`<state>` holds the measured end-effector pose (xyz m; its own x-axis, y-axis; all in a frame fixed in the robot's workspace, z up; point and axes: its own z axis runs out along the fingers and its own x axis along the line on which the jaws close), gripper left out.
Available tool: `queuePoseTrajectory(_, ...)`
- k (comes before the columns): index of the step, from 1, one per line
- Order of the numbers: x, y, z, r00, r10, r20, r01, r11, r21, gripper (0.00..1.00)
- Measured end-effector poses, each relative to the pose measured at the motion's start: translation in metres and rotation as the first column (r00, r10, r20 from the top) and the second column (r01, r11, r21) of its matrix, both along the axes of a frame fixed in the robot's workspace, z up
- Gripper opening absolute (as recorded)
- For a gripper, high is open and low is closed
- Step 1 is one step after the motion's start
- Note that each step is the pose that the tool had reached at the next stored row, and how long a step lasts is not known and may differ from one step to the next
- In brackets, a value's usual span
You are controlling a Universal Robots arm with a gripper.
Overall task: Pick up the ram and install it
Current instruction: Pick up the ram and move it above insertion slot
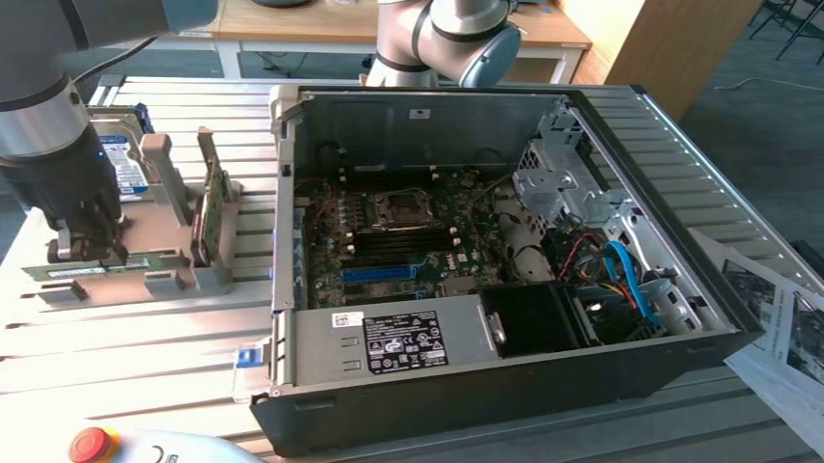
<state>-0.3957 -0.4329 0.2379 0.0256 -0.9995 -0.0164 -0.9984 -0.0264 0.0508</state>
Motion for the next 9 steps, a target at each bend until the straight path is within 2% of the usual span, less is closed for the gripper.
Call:
queuePoseTrajectory(5, 0.000, 0.0000, 0.0062, 1.0000, -0.004, -0.0055, 0.004, 1.0000, -0.0002, 0.12)
queuePoseTrajectory(9, 0.000, 0.0000, 0.0113, 0.9999, -0.006, -0.0127, 0.006, 1.0000, -0.0008, 0.12)
